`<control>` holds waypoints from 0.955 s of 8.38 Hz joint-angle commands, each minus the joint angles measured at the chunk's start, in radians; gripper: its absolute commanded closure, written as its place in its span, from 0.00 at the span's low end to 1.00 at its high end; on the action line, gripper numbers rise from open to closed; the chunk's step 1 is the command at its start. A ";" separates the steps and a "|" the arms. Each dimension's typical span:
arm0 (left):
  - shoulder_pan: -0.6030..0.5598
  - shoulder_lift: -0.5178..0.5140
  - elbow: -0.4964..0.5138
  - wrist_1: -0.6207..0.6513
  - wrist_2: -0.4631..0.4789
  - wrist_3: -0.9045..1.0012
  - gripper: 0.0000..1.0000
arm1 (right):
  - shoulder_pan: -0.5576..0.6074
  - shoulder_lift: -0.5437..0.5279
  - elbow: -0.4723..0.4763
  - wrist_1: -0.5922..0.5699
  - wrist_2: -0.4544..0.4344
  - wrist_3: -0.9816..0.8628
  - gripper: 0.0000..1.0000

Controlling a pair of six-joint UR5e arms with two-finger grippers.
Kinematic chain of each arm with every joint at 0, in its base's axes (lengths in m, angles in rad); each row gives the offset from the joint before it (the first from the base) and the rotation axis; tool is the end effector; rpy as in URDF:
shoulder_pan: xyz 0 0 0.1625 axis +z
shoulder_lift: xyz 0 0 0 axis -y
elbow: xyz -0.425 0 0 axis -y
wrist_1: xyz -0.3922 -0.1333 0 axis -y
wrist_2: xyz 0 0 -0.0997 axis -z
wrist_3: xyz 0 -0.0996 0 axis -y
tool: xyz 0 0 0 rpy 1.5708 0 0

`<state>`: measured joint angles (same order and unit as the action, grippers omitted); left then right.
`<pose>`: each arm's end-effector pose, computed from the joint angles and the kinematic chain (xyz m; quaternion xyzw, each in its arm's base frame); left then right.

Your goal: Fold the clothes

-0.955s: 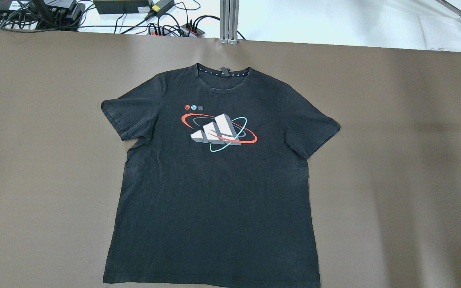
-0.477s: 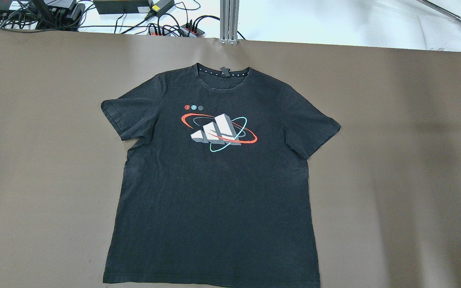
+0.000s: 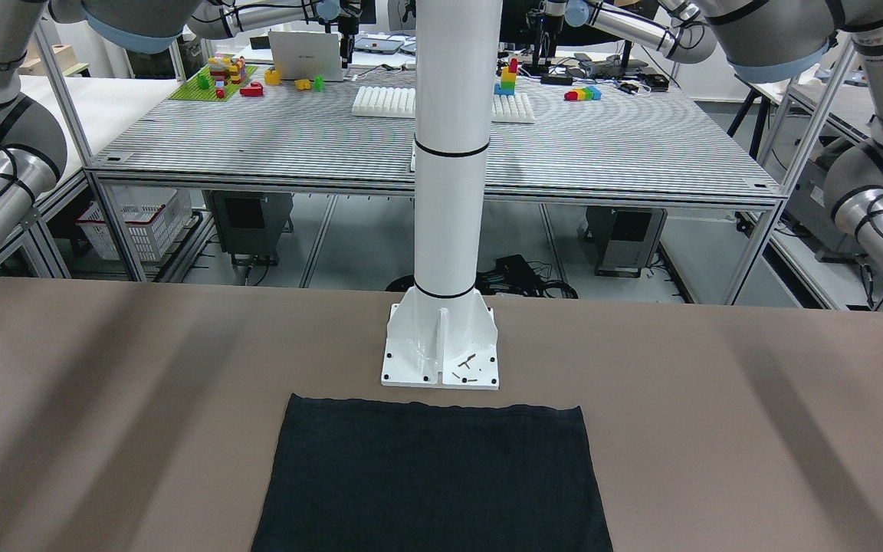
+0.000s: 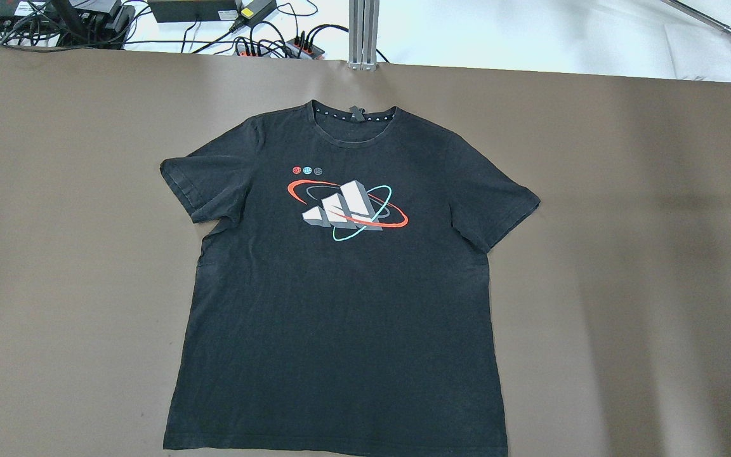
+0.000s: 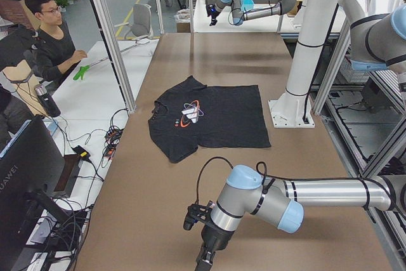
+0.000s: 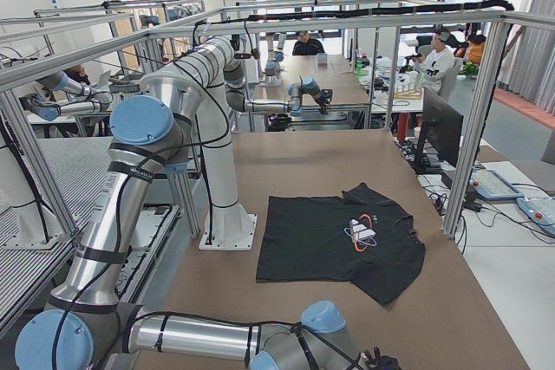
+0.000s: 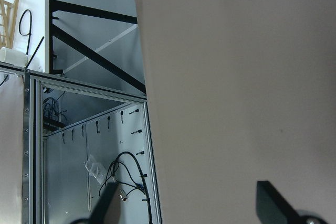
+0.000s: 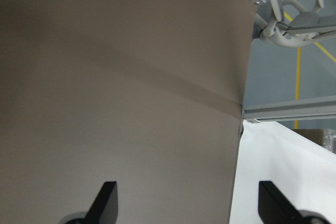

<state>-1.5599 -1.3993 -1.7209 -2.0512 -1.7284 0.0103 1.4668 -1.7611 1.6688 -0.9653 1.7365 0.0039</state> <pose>-0.1127 -0.4538 0.6337 0.2268 0.0767 0.0282 0.9705 0.0700 -0.4550 0.6526 0.2482 -0.0936 -0.0692 0.9617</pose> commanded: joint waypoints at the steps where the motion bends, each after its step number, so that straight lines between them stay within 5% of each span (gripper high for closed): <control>1: 0.001 -0.003 -0.005 0.002 -0.010 -0.001 0.09 | -0.005 0.072 0.000 -0.082 0.192 0.098 0.06; 4: 0.004 -0.010 -0.008 0.005 -0.109 0.007 0.09 | -0.071 0.118 -0.001 -0.076 0.418 0.333 0.06; 8: 0.011 0.003 -0.003 0.002 -0.177 0.010 0.06 | -0.254 0.282 -0.007 -0.067 0.517 0.843 0.06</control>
<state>-1.5499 -1.4009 -1.7250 -2.0463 -1.8938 0.0136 1.3108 -1.5644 1.6663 -1.0369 2.2326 0.6102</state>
